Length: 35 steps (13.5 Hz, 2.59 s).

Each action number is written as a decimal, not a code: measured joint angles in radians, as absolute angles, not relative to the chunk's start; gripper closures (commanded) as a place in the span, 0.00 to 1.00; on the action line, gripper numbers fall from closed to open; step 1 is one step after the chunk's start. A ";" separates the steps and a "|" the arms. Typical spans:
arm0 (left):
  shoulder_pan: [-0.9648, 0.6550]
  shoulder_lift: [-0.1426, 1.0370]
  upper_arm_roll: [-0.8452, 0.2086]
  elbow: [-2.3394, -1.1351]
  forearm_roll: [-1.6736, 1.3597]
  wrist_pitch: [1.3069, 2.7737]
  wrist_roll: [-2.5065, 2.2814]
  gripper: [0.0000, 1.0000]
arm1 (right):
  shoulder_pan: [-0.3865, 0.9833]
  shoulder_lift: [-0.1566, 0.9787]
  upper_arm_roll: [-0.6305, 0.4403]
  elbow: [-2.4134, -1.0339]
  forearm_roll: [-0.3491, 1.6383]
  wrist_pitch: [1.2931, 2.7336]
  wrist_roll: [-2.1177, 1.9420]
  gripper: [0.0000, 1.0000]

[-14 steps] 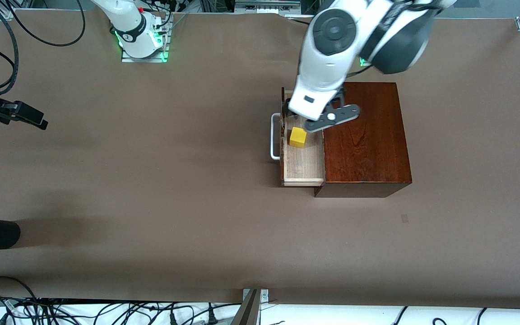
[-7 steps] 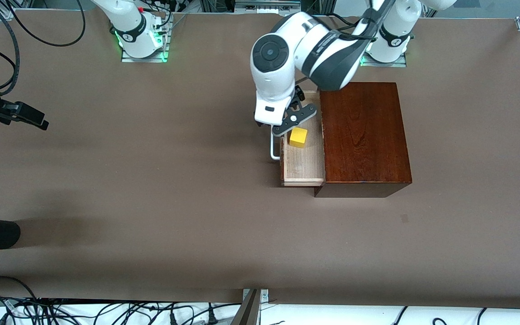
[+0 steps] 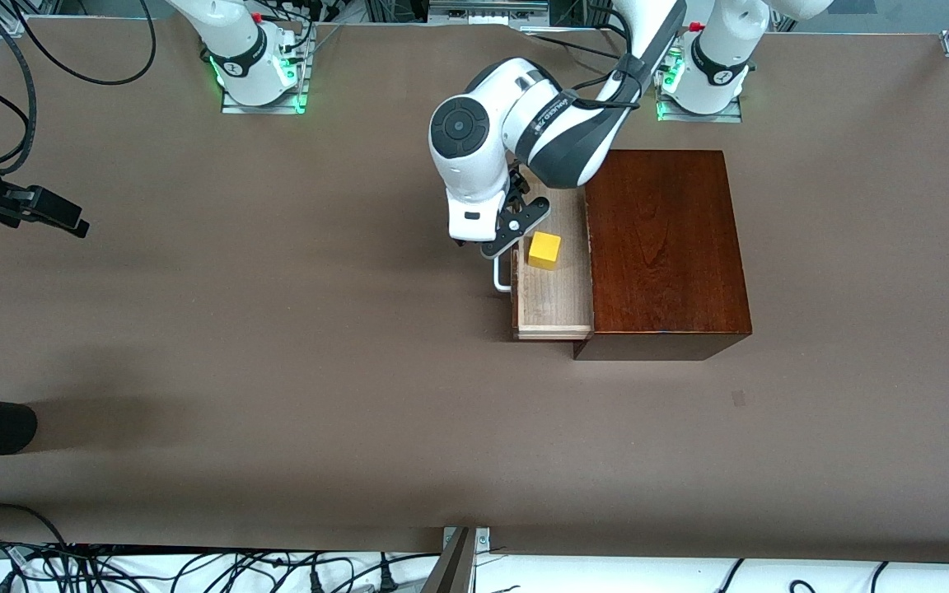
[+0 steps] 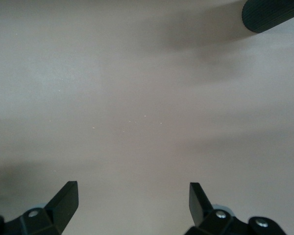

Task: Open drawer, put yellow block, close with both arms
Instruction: 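Push the drawer shut into the box with the left gripper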

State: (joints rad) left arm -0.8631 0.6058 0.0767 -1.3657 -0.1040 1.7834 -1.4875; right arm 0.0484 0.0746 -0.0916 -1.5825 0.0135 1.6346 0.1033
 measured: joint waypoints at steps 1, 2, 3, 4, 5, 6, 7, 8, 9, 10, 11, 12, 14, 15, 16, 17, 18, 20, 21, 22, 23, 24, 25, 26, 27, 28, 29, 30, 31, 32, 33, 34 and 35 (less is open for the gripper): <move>-0.863 0.609 0.076 -1.365 -0.108 1.795 -1.502 0.83 | 0.048 0.075 -0.092 -1.583 0.014 1.635 0.103 0.00; -0.863 0.612 0.073 -1.364 -0.111 1.806 -1.512 1.00 | 0.048 0.075 -0.092 -1.582 0.014 1.635 0.103 0.00; -0.864 0.615 0.067 -1.363 -0.114 1.812 -1.518 1.00 | 0.048 0.075 -0.092 -1.582 0.014 1.635 0.103 0.00; -0.864 0.617 0.062 -1.362 -0.114 1.815 -1.524 1.00 | 0.048 0.076 -0.092 -1.583 0.014 1.635 0.103 0.00; -0.864 0.619 0.061 -1.361 -0.114 1.816 -1.526 1.00 | 0.048 0.077 -0.092 -1.583 0.014 1.635 0.103 0.00; -0.863 0.621 0.061 -1.360 -0.114 1.816 -1.527 1.00 | 0.048 0.078 -0.092 -1.583 0.014 1.635 0.103 0.00; -0.859 0.622 0.063 -1.360 -0.114 1.816 -1.528 1.00 | 0.048 0.079 -0.092 -1.583 0.013 1.635 0.103 0.00; -0.849 0.624 0.065 -1.360 -0.114 1.816 -1.528 1.00 | 0.048 0.080 -0.092 -1.583 0.013 1.635 0.103 0.00; -0.836 0.624 0.065 -1.360 -0.114 1.816 -1.529 1.00 | 0.048 0.081 -0.092 -1.583 0.013 1.635 0.103 0.00; -0.821 0.624 0.065 -1.360 -0.114 1.816 -1.529 1.00 | 0.048 0.082 -0.092 -1.583 0.013 1.635 0.103 0.00; -0.808 0.624 0.065 -1.360 -0.114 1.816 -1.529 1.00 | 0.048 0.082 -0.092 -1.583 0.013 1.635 0.103 0.00; -0.797 0.624 0.065 -1.359 -0.114 1.816 -1.529 1.00 | 0.048 0.082 -0.092 -1.583 0.013 1.635 0.103 0.00; -0.787 0.624 0.065 -1.358 -0.114 1.816 -1.529 1.00 | 0.048 0.082 -0.092 -1.583 0.013 1.635 0.103 0.00; -0.786 0.624 0.065 -1.358 -0.114 1.816 -1.528 1.00 | 0.048 0.082 -0.092 -1.583 0.013 1.635 0.103 0.00; -0.786 0.624 0.065 -1.358 -0.114 1.819 -1.528 1.00 | 0.048 0.082 -0.092 -1.583 0.013 1.635 0.103 0.00; -0.786 0.624 0.064 -1.358 -0.114 1.830 -1.528 1.00 | 0.048 0.082 -0.092 -1.583 0.013 1.635 0.103 0.00; -0.786 0.624 0.064 -1.357 -0.114 1.848 -1.528 1.00 | 0.048 0.082 -0.092 -1.583 0.013 1.635 0.103 0.00; -0.786 0.625 0.064 -1.357 -0.114 1.862 -1.528 1.00 | 0.048 0.082 -0.092 -1.583 0.013 1.635 0.103 0.00; -0.786 0.625 0.064 -1.357 -0.114 1.863 -1.527 1.00 | 0.048 0.082 -0.092 -1.583 0.013 1.635 0.103 0.00; -0.786 0.626 0.064 -1.357 -0.114 1.863 -1.521 1.00 | 0.048 0.082 -0.092 -1.583 0.013 1.635 0.103 0.00; -0.786 0.626 0.065 -1.357 -0.114 1.863 -1.506 1.00 | 0.048 0.082 -0.092 -1.583 0.013 1.635 0.103 0.00; -0.785 0.627 0.068 -1.357 -0.114 1.863 -1.484 1.00 | 0.048 0.083 -0.092 -1.583 0.013 1.635 0.103 0.00; -0.781 0.627 0.072 -1.357 -0.114 1.863 -1.458 1.00 | 0.049 0.084 -0.092 -1.583 0.013 1.635 0.103 0.00; -0.775 0.627 0.076 -1.357 -0.112 1.863 -1.428 1.00 | 0.049 0.085 -0.091 -1.583 0.013 1.635 0.103 0.00; -0.768 0.627 0.076 -1.357 -0.111 1.865 -1.401 1.00 | 0.051 0.086 -0.091 -1.583 0.013 1.635 0.103 0.00; -0.763 0.627 0.076 -1.356 -0.108 1.865 -1.378 1.00 | 0.052 0.086 -0.091 -1.583 0.013 1.635 0.103 0.00; -0.759 0.627 0.076 -1.355 -0.103 1.865 -1.360 1.00 | 0.052 0.086 -0.091 -1.583 0.013 1.635 0.103 0.00; -0.757 0.625 0.075 -1.355 -0.103 1.865 -1.344 1.00 | 0.053 0.086 -0.091 -1.583 0.013 1.635 0.103 0.00; -0.755 0.624 0.075 -1.355 -0.103 1.865 -1.331 1.00 | 0.053 0.086 -0.091 -1.583 0.013 1.635 0.103 0.00; -0.752 0.622 0.074 -1.355 -0.103 1.863 -1.313 1.00 | 0.053 0.086 -0.091 -1.583 0.013 1.635 0.103 0.00; -0.746 0.618 0.071 -1.355 -0.104 1.860 -1.293 1.00 | 0.054 0.086 -0.091 -1.583 0.013 1.635 0.103 0.00; -0.738 0.613 0.070 -1.357 -0.104 1.854 -1.272 1.00 | 0.054 0.086 -0.091 -1.583 0.013 1.635 0.103 0.00; -0.726 0.604 0.069 -1.364 -0.106 1.848 -1.251 1.00 | 0.054 0.086 -0.091 -1.583 0.013 1.635 0.103 0.00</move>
State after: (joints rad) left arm -0.7261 0.6041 0.0688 -1.3638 -0.1060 1.8475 -1.2510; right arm 0.0538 0.0863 -0.0908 -1.5825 0.0135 1.6346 0.1032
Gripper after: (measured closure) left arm 0.991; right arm 0.000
